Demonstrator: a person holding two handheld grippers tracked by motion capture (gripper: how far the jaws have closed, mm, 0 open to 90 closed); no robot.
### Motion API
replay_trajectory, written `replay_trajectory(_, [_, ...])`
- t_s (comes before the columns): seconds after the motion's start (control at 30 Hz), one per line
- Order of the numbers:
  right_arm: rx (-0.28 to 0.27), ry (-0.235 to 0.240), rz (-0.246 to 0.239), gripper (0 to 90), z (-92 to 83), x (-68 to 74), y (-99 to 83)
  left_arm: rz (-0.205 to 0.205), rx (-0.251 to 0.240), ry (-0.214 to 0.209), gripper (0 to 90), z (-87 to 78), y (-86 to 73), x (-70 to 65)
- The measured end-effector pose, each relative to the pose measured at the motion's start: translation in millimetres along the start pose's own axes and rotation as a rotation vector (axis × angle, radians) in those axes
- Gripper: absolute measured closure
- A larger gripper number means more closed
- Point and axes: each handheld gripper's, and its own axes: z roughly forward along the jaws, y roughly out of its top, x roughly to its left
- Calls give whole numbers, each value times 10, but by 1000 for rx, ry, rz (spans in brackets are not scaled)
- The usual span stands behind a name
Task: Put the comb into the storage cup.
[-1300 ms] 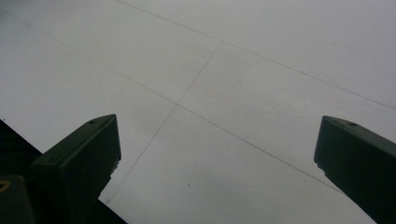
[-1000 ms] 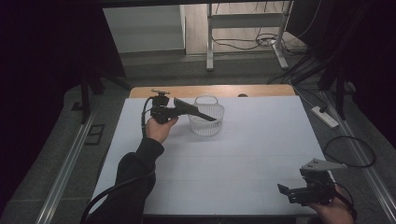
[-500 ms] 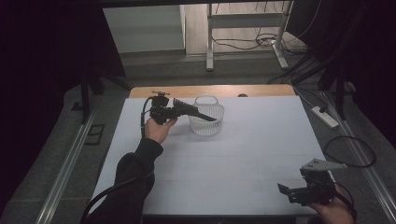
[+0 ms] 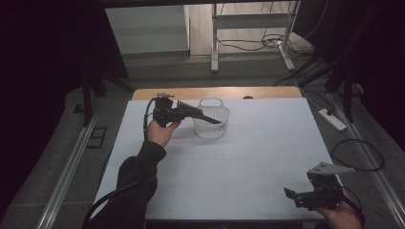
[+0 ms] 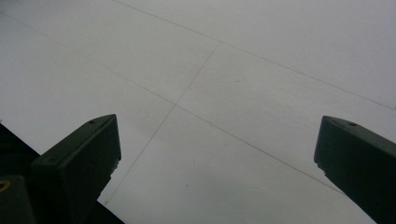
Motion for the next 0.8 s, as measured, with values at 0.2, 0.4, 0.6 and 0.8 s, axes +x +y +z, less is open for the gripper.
replay_trajectory(0.2, [-1,0,-2,8,-2,2,-1,41,-2,36,485,7,-5,-35])
replay_trajectory(0.4, [-1,-1,-2,8,-3,3,-2,81,-4,77,412,15,-21,-67])
replay_trajectory(0.6, [-1,-2,-3,8,-3,4,-1,101,-2,108,330,22,-36,-71])
replay_trajectory(0.8, [0,-2,-3,8,-2,4,-1,126,-10,131,222,5,-37,-70])
